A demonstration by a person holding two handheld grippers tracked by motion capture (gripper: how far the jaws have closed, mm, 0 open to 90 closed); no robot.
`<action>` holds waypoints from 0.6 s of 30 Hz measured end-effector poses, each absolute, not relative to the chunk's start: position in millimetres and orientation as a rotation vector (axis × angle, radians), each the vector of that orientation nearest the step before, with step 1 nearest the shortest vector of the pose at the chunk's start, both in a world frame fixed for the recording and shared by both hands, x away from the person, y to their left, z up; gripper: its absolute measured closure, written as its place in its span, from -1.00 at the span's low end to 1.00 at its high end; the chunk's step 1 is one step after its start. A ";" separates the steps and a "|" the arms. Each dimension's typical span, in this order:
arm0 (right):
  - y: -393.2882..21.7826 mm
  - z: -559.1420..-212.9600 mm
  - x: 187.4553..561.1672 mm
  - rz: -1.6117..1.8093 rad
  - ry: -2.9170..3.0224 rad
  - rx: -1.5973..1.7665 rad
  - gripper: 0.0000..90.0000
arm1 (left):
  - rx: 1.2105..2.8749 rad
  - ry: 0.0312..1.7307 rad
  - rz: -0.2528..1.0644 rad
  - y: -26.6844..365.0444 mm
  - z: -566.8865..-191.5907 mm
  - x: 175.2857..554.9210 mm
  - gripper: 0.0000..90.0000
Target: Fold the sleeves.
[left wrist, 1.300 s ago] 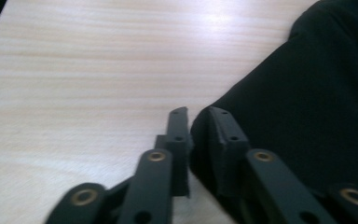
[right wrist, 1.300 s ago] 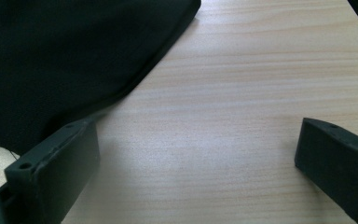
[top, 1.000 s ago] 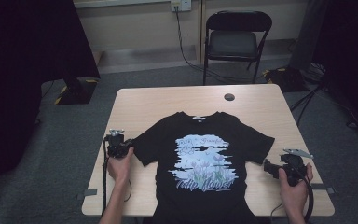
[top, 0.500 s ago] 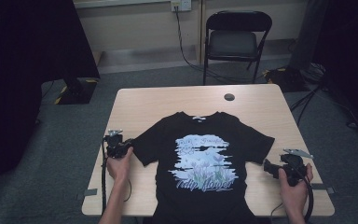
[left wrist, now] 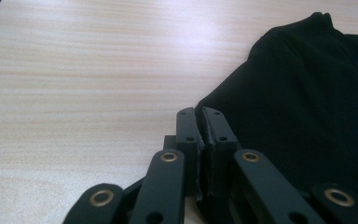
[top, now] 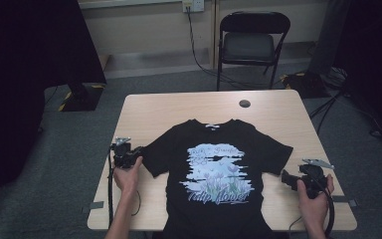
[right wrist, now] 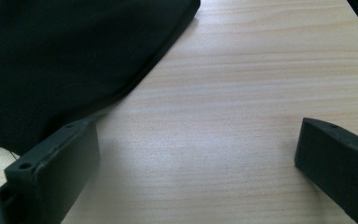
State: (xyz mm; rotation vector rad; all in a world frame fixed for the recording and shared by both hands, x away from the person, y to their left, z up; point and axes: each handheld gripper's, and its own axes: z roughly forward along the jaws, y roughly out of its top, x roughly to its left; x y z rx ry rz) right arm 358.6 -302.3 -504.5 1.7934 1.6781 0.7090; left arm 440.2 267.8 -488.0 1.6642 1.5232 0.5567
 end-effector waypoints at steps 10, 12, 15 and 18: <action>-302.3 -504.5 358.6 0.709 1.678 1.793 -1.00 | 1.679 1.469 0.530 258.5 -479.9 436.1 0.92; -302.3 -504.5 358.6 0.709 1.678 1.793 -1.00 | 1.679 1.463 0.526 257.4 -479.2 436.0 0.92; -302.3 -504.5 358.6 0.709 1.678 1.793 -1.00 | 1.681 1.449 0.515 254.3 -476.9 435.7 0.92; -302.1 -504.5 358.5 0.708 1.677 1.794 -1.00 | 1.690 1.428 0.507 248.7 -474.5 431.7 0.92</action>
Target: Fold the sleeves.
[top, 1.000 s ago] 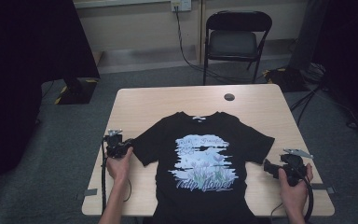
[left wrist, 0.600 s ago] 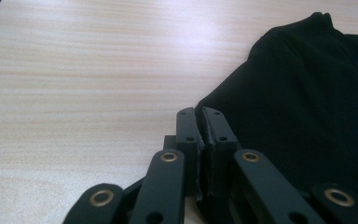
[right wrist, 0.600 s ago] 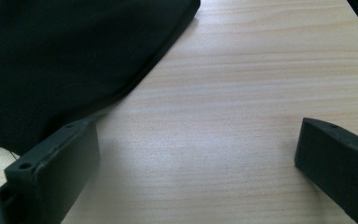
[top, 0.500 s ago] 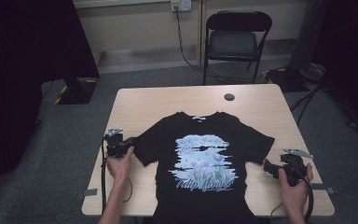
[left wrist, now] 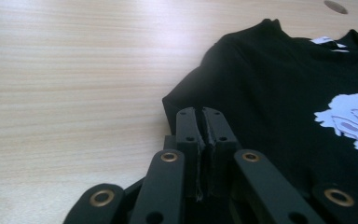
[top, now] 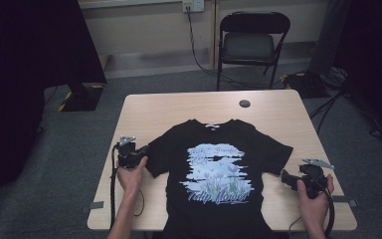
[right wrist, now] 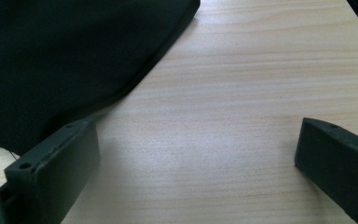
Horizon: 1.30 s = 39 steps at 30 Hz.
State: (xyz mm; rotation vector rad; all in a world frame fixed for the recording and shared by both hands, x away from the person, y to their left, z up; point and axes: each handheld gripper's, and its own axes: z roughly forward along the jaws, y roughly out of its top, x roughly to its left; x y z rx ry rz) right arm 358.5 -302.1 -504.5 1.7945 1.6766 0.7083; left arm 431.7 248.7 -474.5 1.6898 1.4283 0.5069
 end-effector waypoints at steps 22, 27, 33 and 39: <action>-301.9 -504.5 358.4 0.708 1.674 1.797 -1.00 | 1.728 1.290 0.458 206.7 -452.5 434.0 0.92; -301.9 -504.5 358.4 0.708 1.674 1.797 -1.00 | 1.743 1.269 0.459 200.2 -446.7 435.8 0.92; -301.9 -504.5 358.4 0.707 1.674 1.796 -1.00 | 1.745 1.253 0.464 198.6 -439.5 435.9 0.92; -301.9 -504.5 358.4 0.708 1.674 1.796 -1.00 | 1.761 1.228 0.461 193.9 -434.8 434.9 0.92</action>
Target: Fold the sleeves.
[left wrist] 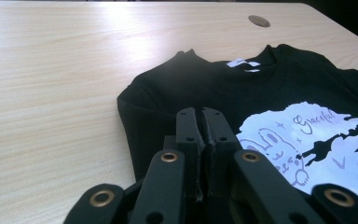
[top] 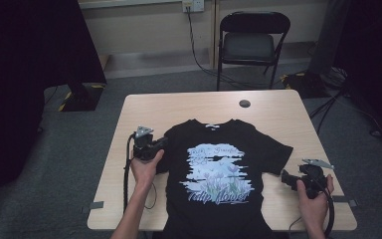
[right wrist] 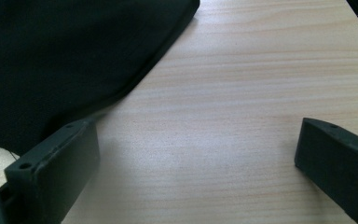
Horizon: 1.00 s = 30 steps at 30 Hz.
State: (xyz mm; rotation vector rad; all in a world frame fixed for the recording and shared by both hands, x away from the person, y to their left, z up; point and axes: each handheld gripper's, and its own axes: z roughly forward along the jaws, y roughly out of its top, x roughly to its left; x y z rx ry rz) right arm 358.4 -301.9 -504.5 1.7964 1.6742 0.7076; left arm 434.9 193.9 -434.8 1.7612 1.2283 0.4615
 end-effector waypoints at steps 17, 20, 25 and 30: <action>-301.9 -504.5 358.4 0.707 1.674 1.797 -1.00 | 1.789 1.183 0.447 173.1 -428.4 438.6 0.92; -301.9 -504.5 358.4 0.708 1.674 1.797 -1.00 | 1.790 1.178 0.442 170.0 -426.8 439.4 0.92; -301.9 -504.5 358.4 0.708 1.674 1.797 -1.00 | 1.801 1.162 0.435 163.4 -424.9 440.8 0.92; -301.9 -504.5 358.4 0.708 1.674 1.797 -1.00 | 1.806 1.158 0.424 158.0 -425.1 443.1 0.92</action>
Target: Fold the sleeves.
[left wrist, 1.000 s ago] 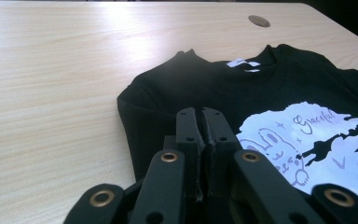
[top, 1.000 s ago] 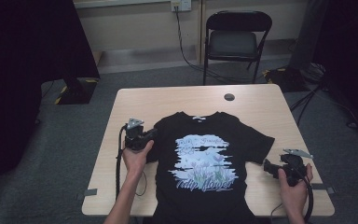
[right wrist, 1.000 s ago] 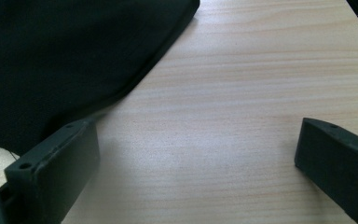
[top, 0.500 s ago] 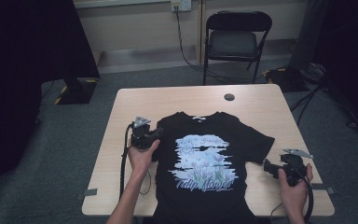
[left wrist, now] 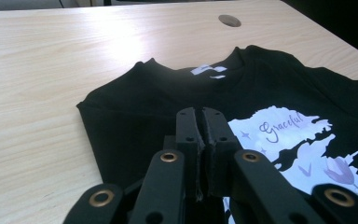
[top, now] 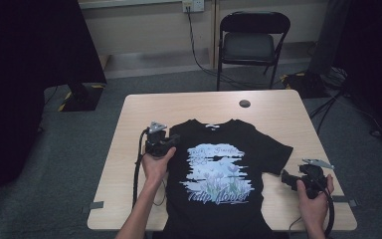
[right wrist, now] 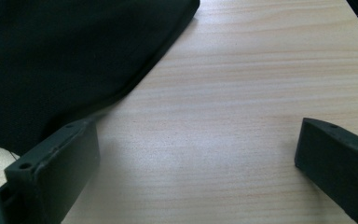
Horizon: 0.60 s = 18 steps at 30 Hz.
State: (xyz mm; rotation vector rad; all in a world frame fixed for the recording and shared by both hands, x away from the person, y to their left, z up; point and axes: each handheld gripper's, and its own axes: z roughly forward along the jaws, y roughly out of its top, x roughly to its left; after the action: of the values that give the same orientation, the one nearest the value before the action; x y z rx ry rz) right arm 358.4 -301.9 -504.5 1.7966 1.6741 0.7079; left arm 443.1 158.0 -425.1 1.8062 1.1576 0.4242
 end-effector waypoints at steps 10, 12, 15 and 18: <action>-301.9 -504.5 358.4 0.708 1.674 1.797 -1.00 | 1.836 1.146 0.422 147.6 -425.8 450.6 0.92; -301.9 -504.5 358.4 0.707 1.674 1.796 -1.00 | 1.842 1.145 0.418 145.2 -426.6 451.8 0.92; -301.9 -504.5 358.4 0.708 1.674 1.796 -1.00 | 1.853 1.142 0.416 142.7 -427.4 452.5 0.92; -301.9 -504.5 358.4 0.707 1.674 1.797 -1.00 | 1.855 1.135 0.408 137.3 -427.5 453.7 0.92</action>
State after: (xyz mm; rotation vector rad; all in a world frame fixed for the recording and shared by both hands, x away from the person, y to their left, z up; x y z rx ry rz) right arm 358.4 -301.9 -504.5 1.7965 1.6741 0.7066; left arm 453.7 137.3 -427.5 1.8546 1.1346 0.4079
